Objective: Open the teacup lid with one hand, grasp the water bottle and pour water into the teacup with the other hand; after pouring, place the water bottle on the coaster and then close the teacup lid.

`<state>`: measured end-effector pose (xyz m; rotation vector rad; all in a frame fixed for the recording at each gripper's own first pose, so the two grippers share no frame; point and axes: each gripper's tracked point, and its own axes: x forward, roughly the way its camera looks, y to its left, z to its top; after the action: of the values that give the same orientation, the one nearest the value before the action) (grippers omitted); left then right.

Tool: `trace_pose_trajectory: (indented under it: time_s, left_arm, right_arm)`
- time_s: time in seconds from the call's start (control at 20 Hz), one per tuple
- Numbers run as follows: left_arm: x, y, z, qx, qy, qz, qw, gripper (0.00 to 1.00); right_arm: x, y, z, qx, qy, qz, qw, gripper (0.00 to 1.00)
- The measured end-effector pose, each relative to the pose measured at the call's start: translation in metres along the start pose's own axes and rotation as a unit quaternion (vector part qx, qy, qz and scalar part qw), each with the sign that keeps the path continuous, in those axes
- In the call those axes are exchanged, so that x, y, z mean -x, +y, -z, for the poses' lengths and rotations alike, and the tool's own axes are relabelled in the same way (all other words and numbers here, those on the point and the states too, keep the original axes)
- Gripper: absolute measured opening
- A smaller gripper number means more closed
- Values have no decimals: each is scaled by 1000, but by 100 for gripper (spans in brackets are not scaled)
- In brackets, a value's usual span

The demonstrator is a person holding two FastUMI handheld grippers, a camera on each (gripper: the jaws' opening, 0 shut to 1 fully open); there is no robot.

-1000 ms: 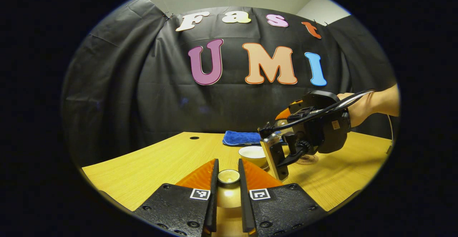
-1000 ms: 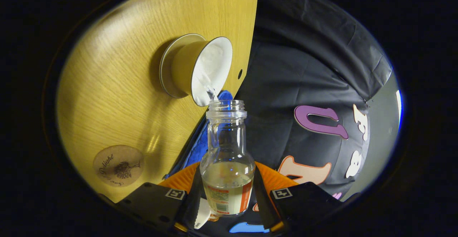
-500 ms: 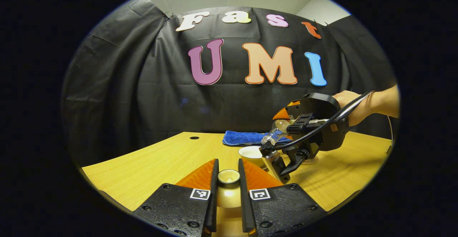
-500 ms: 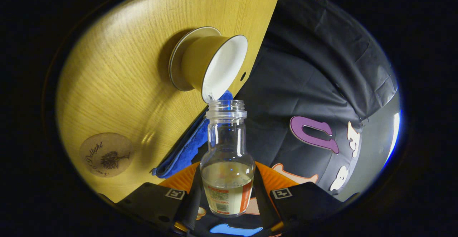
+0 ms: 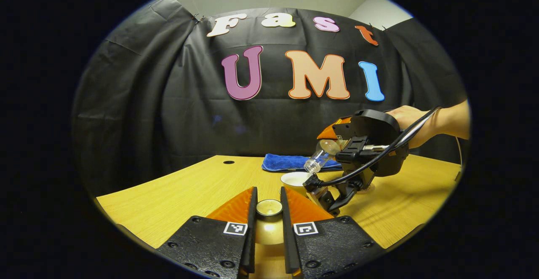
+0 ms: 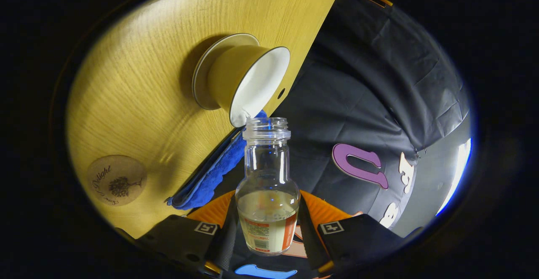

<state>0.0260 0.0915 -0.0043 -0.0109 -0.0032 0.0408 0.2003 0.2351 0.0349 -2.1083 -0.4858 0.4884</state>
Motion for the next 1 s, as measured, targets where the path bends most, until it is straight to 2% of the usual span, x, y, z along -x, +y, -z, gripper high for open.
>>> trace_pose_trajectory:
  time_s: [0.3,0.55,0.8,1.0]
  left_arm:
    - [0,0,0,0,0,-1,1000,25]
    - [0,2,0,0,0,-3,1000,25]
    - [-1,2,0,-2,0,-3,1000,25]
    - [0,2,0,-1,0,-4,1000,25]
  right_arm:
    - [0,0,-2,-10,-5,1,1000,72]
    - [2,-2,-3,-96,-3,-19,995,74]
    - [0,3,0,-198,12,-37,979,74]
    - [7,7,-1,-284,32,-38,958,74]
